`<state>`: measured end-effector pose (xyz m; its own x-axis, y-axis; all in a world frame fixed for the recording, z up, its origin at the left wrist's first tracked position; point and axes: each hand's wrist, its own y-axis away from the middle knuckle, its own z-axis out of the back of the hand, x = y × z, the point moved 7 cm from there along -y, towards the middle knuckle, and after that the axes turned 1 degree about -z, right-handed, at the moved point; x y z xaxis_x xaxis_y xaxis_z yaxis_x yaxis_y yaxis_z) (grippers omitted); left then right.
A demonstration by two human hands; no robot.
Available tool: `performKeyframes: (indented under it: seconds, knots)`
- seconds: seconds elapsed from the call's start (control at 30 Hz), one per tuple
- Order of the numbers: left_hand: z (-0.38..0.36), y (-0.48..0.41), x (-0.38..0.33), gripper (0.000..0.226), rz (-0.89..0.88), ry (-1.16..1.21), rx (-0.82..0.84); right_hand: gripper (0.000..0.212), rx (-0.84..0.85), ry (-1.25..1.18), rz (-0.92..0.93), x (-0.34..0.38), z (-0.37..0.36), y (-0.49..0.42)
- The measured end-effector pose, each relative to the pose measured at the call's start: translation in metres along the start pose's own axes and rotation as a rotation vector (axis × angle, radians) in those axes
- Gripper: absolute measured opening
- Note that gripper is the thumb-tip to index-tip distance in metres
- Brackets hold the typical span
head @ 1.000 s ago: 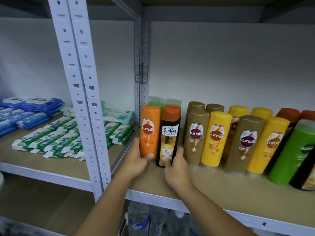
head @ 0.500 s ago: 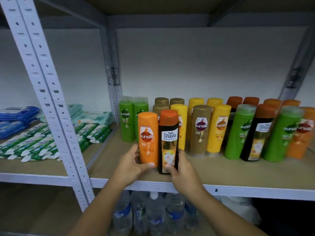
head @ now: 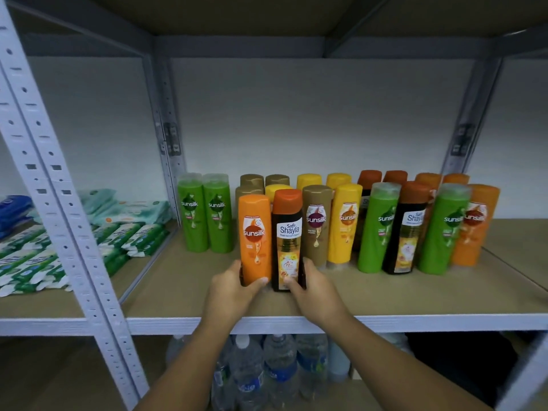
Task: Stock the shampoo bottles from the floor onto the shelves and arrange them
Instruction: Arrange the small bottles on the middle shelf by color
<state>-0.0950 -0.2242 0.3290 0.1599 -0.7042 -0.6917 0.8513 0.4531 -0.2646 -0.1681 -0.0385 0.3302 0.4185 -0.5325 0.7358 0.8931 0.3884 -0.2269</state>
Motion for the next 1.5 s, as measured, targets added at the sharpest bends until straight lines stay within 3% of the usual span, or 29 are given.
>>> performKeyframes:
  seconds: [0.33, 0.57, 0.73, 0.93, 1.13, 1.3, 1.5]
  knots:
    - [-0.003, 0.046, -0.017, 0.028, 0.046, -0.357, 0.046, 0.050, 0.236, 0.401, 0.118, -0.038, 0.042, 0.042]
    - [-0.068, 0.067, -0.080, 0.020, -0.459, -0.309, 0.139, 0.040, 0.156, 0.437, -0.004, -0.079, 0.099, 0.051]
    - [-0.113, 0.070, -0.118, 0.027, -0.623, -0.230, 0.228, 0.035, 0.044, 0.550, 0.025, -0.111, 0.121, 0.045]
    - [-0.156, 0.033, -0.147, 0.030, -0.532, -0.210, 0.259, 0.046, 0.142, 0.612, -0.018, -0.132, 0.119, 0.027]
    - [-0.185, 0.005, -0.170, 0.061, -0.288, -0.016, 0.176, 0.057, 0.169, 0.603, -0.014, -0.146, 0.140, 0.030]
    - [-0.197, -0.011, -0.175, 0.083, -0.222, 0.169, 0.083, 0.059, 0.195, 0.593, -0.018, -0.159, 0.150, 0.029]
    - [-0.205, -0.030, -0.191, 0.081, -0.204, 0.275, 0.028, 0.059, 0.153, 0.594, 0.009, -0.164, 0.148, 0.030]
